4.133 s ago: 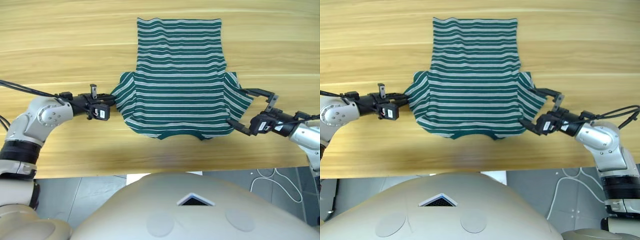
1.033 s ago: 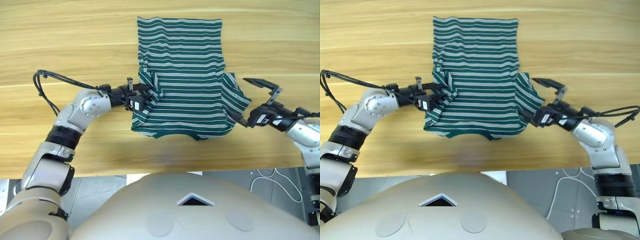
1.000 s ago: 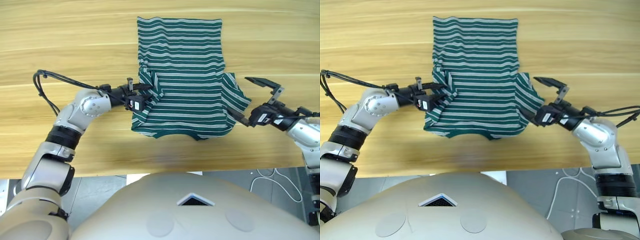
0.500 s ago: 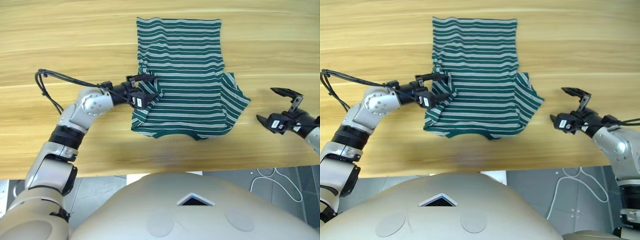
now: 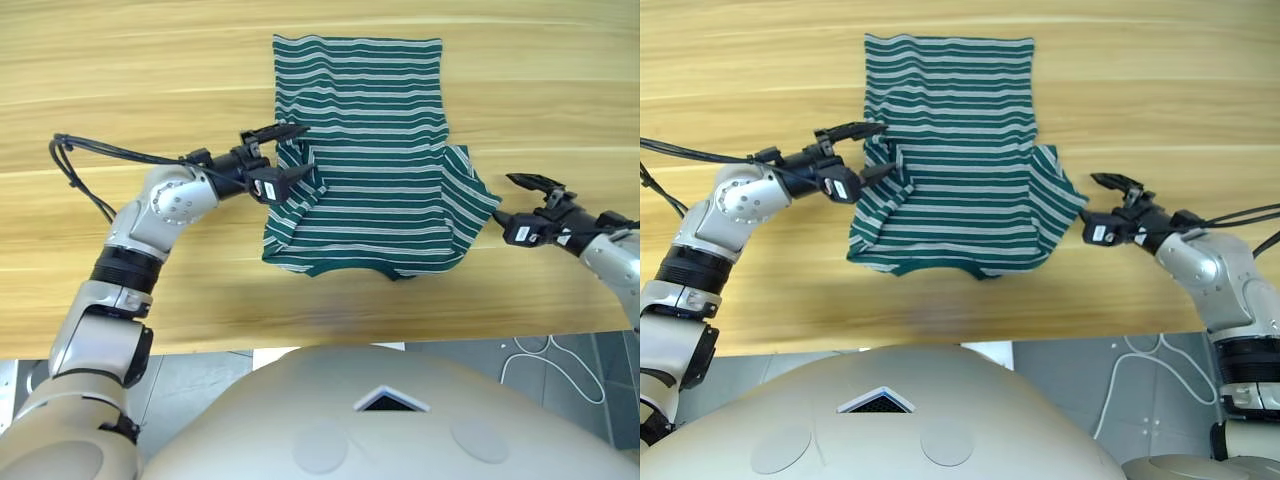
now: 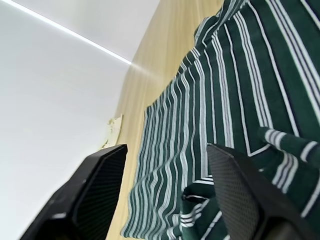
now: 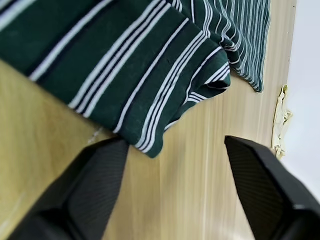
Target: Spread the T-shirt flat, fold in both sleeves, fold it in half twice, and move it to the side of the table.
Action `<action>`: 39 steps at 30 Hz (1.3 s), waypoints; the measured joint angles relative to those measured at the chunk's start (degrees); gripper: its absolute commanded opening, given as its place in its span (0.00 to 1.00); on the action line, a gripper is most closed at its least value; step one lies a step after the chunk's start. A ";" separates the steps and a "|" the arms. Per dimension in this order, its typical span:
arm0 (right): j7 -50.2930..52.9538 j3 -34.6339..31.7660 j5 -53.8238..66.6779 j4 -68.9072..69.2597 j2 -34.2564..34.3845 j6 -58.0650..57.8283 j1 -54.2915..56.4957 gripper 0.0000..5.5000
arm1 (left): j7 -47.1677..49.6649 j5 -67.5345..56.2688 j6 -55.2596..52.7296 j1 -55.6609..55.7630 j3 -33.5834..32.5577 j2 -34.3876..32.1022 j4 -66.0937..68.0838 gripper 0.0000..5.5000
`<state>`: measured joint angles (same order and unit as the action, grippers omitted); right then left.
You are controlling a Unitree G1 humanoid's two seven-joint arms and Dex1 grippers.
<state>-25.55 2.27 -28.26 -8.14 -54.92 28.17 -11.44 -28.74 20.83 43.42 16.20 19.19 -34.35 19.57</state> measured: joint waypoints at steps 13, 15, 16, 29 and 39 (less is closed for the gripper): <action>1.28 2.90 0.04 -2.38 0.00 0.41 0.77 0.11 | 1.19 -0.49 1.17 0.14 -1.65 0.59 -0.24 0.54; 1.32 3.12 0.04 -2.56 0.00 0.39 0.65 0.05 | 1.29 -0.48 1.26 0.14 -1.69 0.68 -0.24 0.54; 1.35 3.24 0.02 -2.62 0.00 0.38 0.66 0.03 | 1.42 -0.47 1.33 0.14 -1.71 0.69 -0.24 0.54; 3.53 2.11 1.87 1.38 1.03 -0.02 0.17 0.00 | 2.15 -0.51 1.64 0.14 -1.97 0.73 -0.37 0.54; 3.85 0.36 4.88 8.66 2.66 3.12 0.20 0.00 | 2.20 -0.52 1.68 0.14 -2.10 0.81 -0.43 0.54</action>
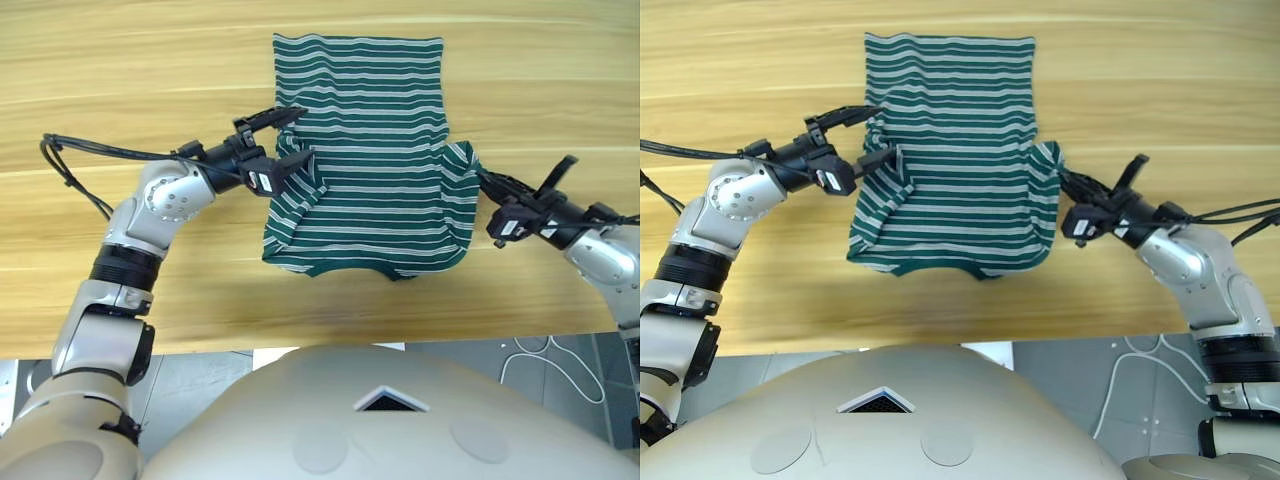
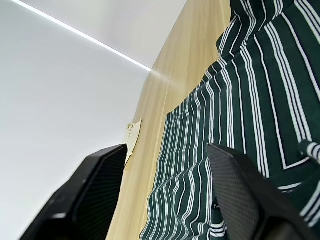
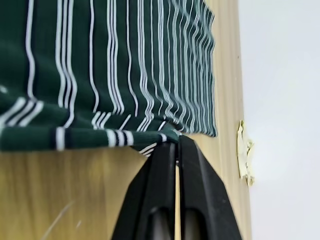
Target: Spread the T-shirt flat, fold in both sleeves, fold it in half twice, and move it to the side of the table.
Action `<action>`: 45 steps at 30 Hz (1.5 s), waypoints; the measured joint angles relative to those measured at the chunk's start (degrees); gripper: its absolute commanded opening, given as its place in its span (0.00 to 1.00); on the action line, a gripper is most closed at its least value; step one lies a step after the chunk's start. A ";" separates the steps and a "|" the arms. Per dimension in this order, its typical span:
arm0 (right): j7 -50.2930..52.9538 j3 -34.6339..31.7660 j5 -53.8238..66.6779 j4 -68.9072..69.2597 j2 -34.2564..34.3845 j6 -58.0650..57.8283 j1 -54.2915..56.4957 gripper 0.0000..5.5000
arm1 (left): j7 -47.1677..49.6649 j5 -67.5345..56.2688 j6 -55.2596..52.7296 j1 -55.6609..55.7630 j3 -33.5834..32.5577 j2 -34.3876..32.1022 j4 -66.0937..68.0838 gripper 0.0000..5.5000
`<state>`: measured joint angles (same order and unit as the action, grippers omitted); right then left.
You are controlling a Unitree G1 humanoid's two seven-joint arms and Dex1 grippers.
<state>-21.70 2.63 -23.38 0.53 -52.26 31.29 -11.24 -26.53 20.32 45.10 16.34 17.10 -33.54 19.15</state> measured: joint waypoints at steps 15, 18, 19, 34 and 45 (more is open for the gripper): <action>-6.01 10.23 -4.91 1.92 6.49 -2.72 8.21 0.00 | 0.00 0.04 0.48 0.23 0.03 0.69 0.05 0.54; -7.08 11.76 -5.49 1.30 7.37 -3.22 9.63 0.00 | 0.01 0.04 0.54 0.57 0.04 0.93 0.09 0.54; -7.16 12.52 -5.77 0.96 8.03 -3.35 10.08 0.00 | 0.01 0.04 0.58 0.57 0.05 0.97 0.10 0.54; -7.75 17.58 -8.56 -3.49 12.10 -4.89 13.63 0.00 | 0.04 0.02 0.72 -0.62 0.05 1.20 -0.73 0.54; -10.57 16.13 -4.76 3.59 10.55 -4.85 10.04 0.00 | 0.04 0.00 0.64 -0.80 0.08 1.54 -1.16 0.54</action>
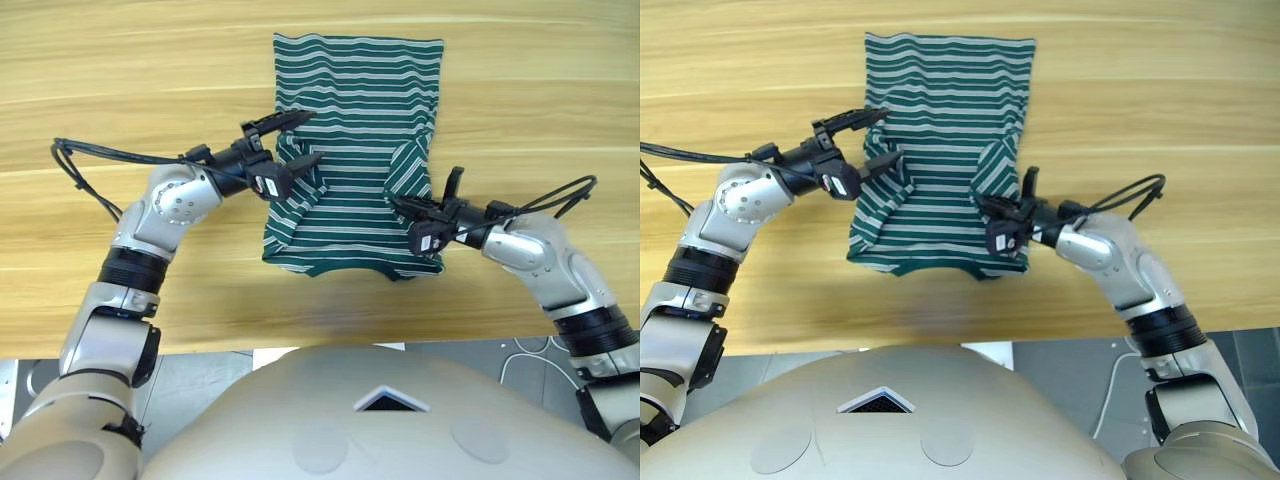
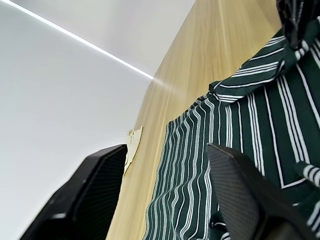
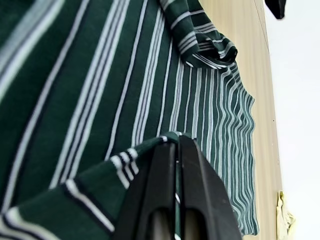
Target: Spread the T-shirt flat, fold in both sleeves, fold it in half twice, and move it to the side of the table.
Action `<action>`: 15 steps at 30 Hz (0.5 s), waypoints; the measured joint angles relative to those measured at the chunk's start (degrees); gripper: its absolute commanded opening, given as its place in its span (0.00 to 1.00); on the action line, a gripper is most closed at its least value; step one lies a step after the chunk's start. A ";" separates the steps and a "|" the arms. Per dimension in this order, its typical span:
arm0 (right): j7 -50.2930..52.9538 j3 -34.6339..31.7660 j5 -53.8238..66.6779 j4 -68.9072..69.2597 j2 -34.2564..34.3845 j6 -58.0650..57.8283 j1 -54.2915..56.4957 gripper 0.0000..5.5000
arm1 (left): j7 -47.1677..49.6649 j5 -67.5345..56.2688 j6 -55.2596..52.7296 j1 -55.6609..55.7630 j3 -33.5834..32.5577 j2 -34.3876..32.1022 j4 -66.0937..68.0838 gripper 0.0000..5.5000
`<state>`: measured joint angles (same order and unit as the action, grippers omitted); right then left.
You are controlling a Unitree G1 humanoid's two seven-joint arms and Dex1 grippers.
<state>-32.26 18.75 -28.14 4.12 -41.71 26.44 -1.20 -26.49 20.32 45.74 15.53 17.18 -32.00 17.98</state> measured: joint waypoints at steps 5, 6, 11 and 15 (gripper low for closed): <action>-0.29 1.16 -2.54 -2.87 -0.12 -0.12 -0.04 0.05 | 0.00 0.00 -0.12 -0.10 0.01 0.02 -0.05 0.54; -0.28 1.24 -2.76 -3.21 -0.11 -0.12 -0.02 0.07 | 0.00 0.00 -0.15 -0.14 0.01 0.02 -0.06 0.54; 0.25 1.25 -3.10 -3.83 -0.09 -0.12 0.59 0.22 | -0.34 -0.45 -0.29 -0.40 0.08 0.02 -0.20 0.54; -0.26 0.30 0.49 -2.45 0.19 -0.18 0.59 0.35 | -3.94 -5.45 -1.25 -0.67 0.48 -0.05 -1.14 0.63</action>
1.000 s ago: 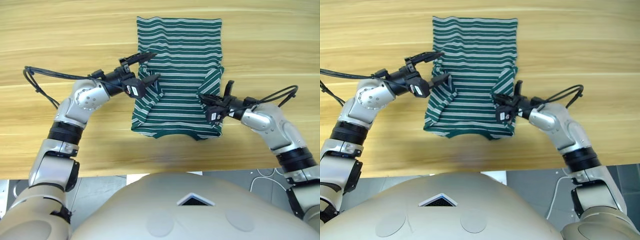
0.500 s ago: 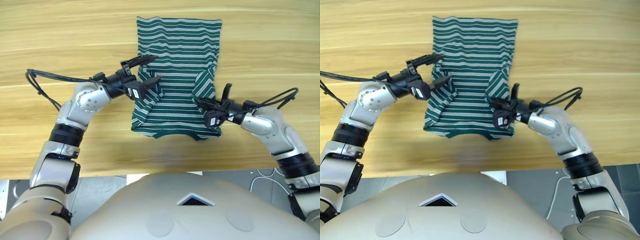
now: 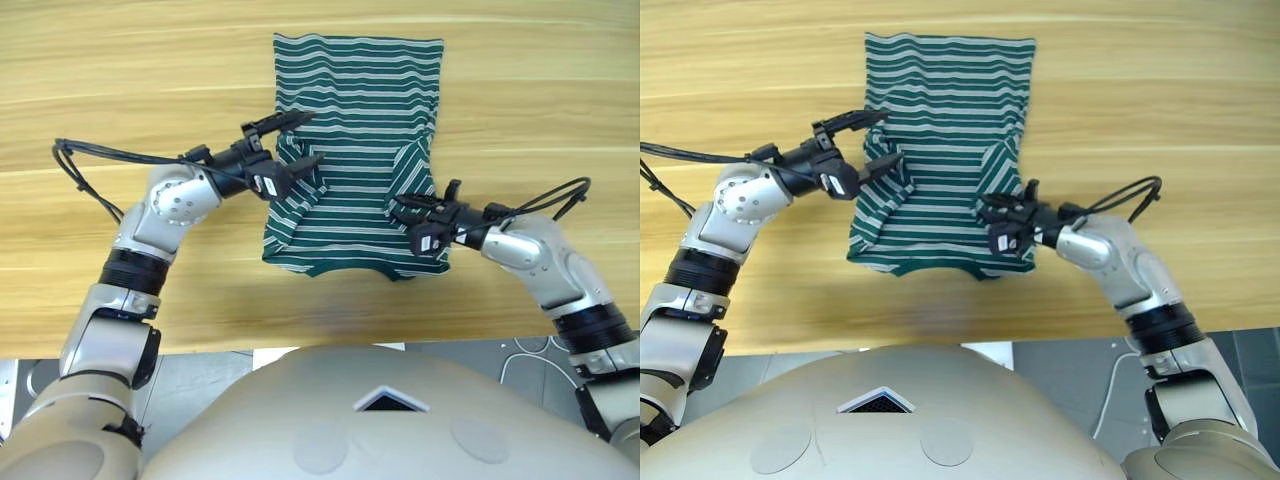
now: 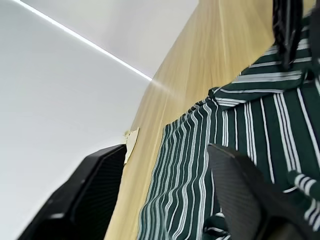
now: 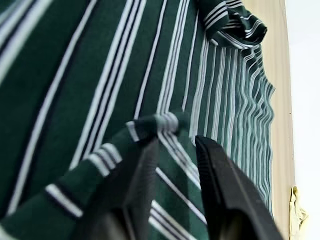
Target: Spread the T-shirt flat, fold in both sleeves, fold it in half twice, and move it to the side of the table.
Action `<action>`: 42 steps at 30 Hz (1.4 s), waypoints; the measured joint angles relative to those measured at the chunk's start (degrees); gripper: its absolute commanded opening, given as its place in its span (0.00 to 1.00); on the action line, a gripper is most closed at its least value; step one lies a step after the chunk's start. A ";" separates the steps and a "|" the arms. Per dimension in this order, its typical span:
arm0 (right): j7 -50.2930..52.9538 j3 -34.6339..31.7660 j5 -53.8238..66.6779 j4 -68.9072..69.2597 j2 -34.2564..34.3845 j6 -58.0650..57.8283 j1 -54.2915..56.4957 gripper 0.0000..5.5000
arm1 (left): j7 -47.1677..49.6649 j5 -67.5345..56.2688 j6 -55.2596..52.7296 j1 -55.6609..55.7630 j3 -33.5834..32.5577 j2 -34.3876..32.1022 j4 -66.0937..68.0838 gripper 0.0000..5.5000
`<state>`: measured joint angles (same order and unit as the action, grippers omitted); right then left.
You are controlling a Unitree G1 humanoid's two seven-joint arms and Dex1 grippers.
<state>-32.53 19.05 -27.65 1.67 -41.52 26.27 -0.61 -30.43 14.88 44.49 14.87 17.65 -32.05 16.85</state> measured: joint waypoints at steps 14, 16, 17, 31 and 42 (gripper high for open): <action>-6.43 -19.13 17.76 7.14 -13.61 4.21 -11.48 0.69 | -17.30 -13.86 -7.02 -12.28 -3.16 -15.06 -10.45 0.97; -7.97 -20.07 13.75 4.31 -17.82 4.87 -14.82 0.69 | -16.93 -9.67 -7.47 -14.50 -4.67 -18.29 -8.70 0.97; -8.98 -20.27 12.11 3.42 -19.78 5.50 -16.95 0.69 | -16.84 -7.69 -7.48 -15.77 -5.06 -20.01 -8.24 0.97; -8.73 -12.37 10.42 4.97 -17.38 11.44 -20.19 0.69 | -16.45 -4.47 -1.10 -17.38 -1.83 -20.79 -8.40 0.97; -7.21 -8.87 9.46 3.64 -15.00 10.79 -16.25 0.52 | -16.22 -3.26 0.49 -14.47 1.47 -20.15 -5.86 0.75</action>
<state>-39.74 10.18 -18.18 5.31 -56.52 37.06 -16.86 -46.65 11.61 44.97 0.40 19.12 -52.21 10.99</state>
